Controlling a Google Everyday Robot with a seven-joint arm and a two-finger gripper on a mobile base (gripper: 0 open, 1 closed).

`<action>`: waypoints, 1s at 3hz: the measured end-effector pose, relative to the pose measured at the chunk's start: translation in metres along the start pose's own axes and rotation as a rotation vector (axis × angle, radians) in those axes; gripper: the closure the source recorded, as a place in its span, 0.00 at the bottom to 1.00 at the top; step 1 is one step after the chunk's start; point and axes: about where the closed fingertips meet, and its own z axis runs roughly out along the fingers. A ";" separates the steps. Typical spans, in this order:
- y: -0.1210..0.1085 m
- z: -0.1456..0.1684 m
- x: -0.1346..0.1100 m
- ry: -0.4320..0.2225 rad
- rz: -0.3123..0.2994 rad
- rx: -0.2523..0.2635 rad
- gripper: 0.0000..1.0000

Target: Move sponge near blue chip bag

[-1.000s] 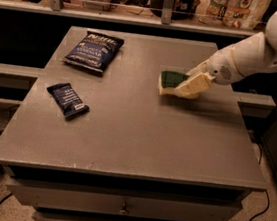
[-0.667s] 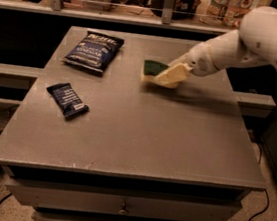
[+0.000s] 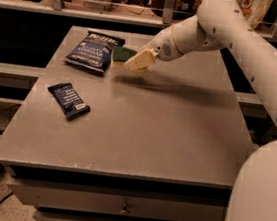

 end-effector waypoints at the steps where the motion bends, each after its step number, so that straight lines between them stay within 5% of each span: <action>1: -0.007 0.035 -0.020 -0.005 -0.022 -0.016 0.51; 3: -0.030 0.038 -0.020 -0.030 -0.029 -0.022 0.04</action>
Offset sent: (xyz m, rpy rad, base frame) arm 0.0505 0.0454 -0.0022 0.0086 -0.0405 0.0094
